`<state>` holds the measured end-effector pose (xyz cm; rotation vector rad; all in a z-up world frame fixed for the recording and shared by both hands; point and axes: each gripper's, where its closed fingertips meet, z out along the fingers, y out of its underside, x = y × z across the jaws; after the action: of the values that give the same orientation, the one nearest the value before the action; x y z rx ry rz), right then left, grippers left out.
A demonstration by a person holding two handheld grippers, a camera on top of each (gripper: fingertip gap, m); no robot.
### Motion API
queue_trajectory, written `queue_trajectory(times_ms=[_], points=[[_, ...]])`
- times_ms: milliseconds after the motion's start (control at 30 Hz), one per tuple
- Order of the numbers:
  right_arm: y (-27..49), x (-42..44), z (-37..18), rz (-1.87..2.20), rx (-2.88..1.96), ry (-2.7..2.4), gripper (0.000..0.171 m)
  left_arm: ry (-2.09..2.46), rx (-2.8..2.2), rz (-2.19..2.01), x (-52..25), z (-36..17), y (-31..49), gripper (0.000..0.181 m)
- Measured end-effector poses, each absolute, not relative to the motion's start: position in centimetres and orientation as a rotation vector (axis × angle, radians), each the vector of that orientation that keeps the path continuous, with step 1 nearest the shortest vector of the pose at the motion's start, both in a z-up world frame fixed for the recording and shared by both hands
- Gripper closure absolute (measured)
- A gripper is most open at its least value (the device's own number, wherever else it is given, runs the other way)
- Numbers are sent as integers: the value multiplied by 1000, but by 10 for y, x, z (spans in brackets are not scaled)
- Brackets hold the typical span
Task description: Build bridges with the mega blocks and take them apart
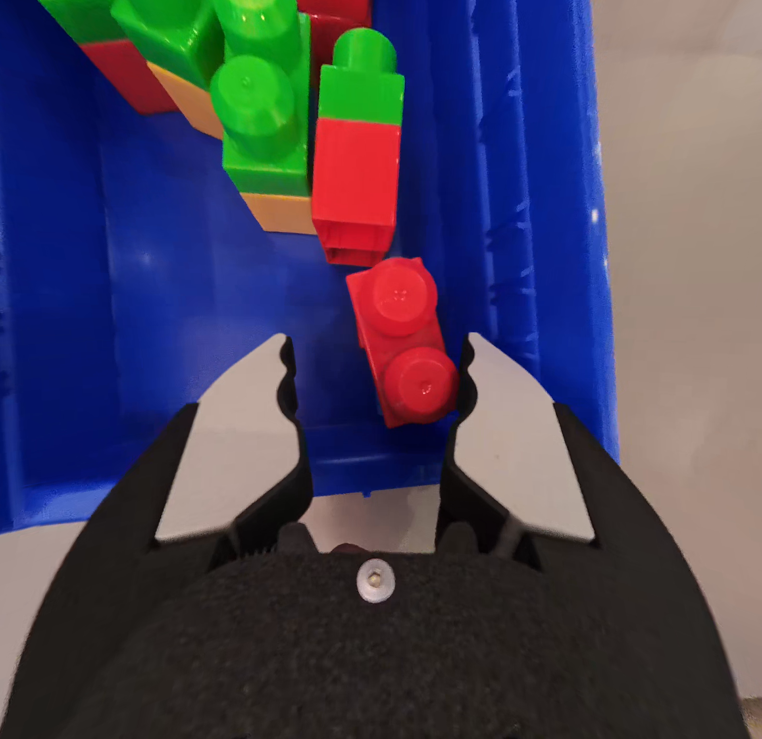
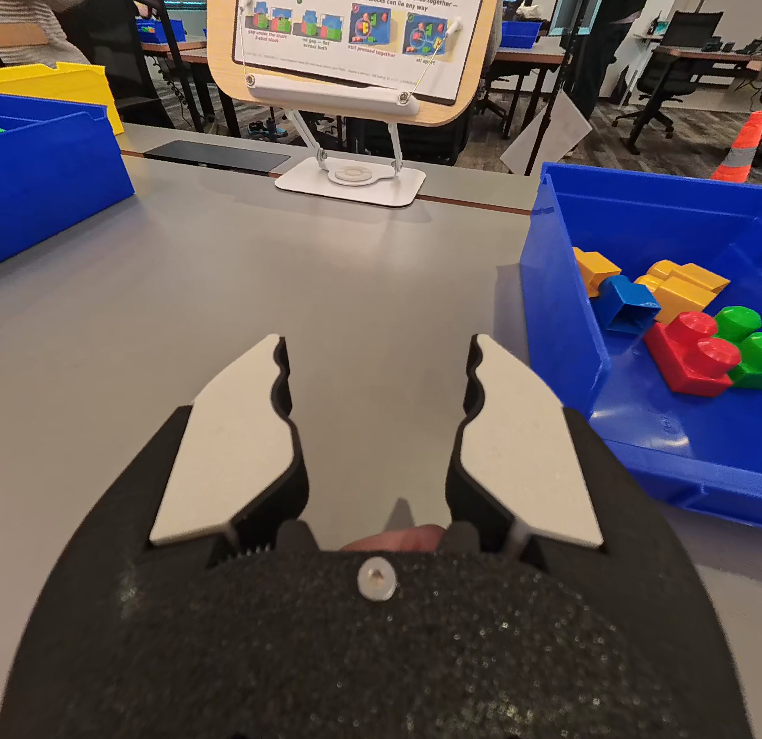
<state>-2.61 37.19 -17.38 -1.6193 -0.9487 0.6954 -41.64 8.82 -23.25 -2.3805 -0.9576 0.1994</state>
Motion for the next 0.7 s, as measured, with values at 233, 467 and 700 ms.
queue_trajectory(times_ms=[233, 467, 700], points=[[370, -27, -174, 690, -1617, -964, 89, -888, -2475, 209, -414, -237, 91, 135], [370, -26, -173, 675, -1612, -979, 92, -870, -2487, 218, -414, -237, 92, 144], [368, -27, -171, 673, -1604, -992, 94, -839, -2449, 238, -415, -232, 92, 144]])
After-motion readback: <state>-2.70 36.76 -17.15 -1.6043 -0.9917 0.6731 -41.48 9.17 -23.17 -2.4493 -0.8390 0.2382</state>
